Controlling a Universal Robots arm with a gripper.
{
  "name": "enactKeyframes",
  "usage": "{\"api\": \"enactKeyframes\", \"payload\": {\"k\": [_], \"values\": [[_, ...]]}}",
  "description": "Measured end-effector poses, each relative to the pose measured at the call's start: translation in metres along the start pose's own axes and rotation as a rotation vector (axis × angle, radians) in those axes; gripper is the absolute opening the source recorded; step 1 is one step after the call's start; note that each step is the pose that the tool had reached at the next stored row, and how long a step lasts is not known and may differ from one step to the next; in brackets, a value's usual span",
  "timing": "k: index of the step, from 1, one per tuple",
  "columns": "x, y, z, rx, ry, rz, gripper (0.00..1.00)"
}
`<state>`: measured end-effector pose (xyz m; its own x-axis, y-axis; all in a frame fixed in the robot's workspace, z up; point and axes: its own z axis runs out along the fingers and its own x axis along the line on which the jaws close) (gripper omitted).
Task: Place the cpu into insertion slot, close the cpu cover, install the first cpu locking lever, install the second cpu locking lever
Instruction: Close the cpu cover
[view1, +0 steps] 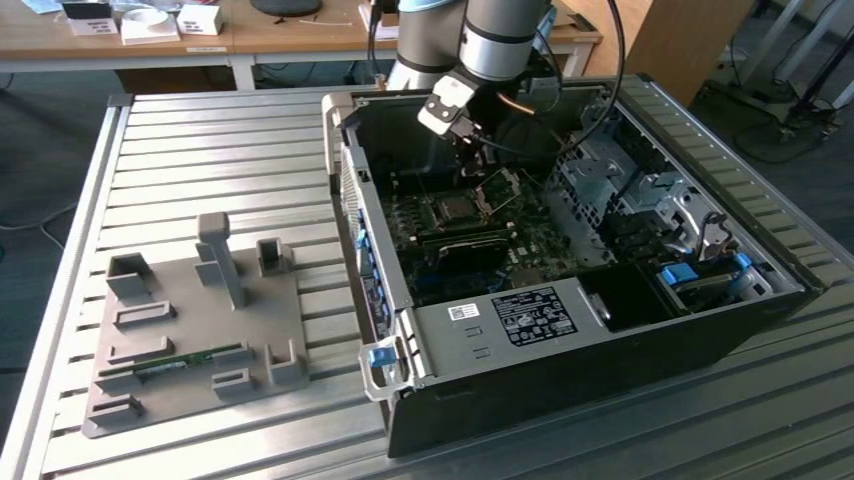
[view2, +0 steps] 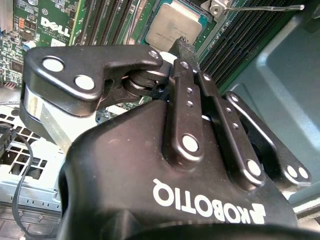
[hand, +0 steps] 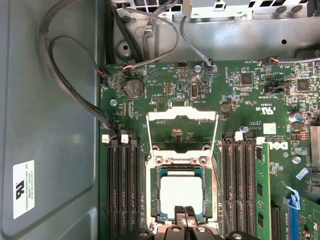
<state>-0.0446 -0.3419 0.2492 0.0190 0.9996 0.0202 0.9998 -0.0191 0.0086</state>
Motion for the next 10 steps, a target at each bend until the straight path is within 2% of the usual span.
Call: {"api": "enactKeyframes", "payload": {"k": [5,10], "values": [[0.0,0.0,-0.0002,0.0001,-0.0001,0.0,0.11],[0.0,0.0,-0.0038,0.0001,-0.0003,0.0,0.11]]}}
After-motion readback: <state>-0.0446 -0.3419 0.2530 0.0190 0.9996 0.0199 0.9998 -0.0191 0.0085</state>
